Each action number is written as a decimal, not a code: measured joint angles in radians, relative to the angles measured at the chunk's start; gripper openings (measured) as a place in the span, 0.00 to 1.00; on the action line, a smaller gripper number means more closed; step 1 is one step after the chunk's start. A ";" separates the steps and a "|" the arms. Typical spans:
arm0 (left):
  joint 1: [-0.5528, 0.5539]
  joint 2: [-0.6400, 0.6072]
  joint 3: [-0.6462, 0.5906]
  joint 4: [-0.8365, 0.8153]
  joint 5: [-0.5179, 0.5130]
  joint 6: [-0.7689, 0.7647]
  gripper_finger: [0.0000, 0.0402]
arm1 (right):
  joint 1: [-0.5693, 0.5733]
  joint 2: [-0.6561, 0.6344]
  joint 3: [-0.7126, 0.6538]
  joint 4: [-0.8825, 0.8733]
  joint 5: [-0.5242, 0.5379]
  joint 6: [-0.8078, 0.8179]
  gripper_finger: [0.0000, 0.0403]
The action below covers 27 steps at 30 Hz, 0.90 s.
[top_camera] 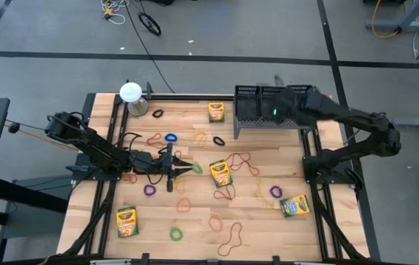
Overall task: Pick & Place Office Desk Supplies
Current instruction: Put the orange spring keychain into the right black bin on the shelf
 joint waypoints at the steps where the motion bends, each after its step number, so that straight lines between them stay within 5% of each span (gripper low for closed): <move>1: 0.000 0.000 0.000 0.000 0.000 0.000 0.17 | -0.051 0.000 0.000 -0.001 0.000 -0.010 0.07; 6: 0.000 0.000 0.000 0.000 0.000 0.000 0.17 | -0.218 0.003 0.000 0.000 0.000 -0.040 0.07; 17: 0.000 0.000 0.000 0.000 0.000 0.000 0.17 | -0.330 0.071 -0.083 0.007 -0.012 -0.057 0.08; 27: 0.000 0.000 0.000 0.000 0.000 0.000 0.17 | -0.332 0.070 -0.092 0.005 0.011 -0.048 0.35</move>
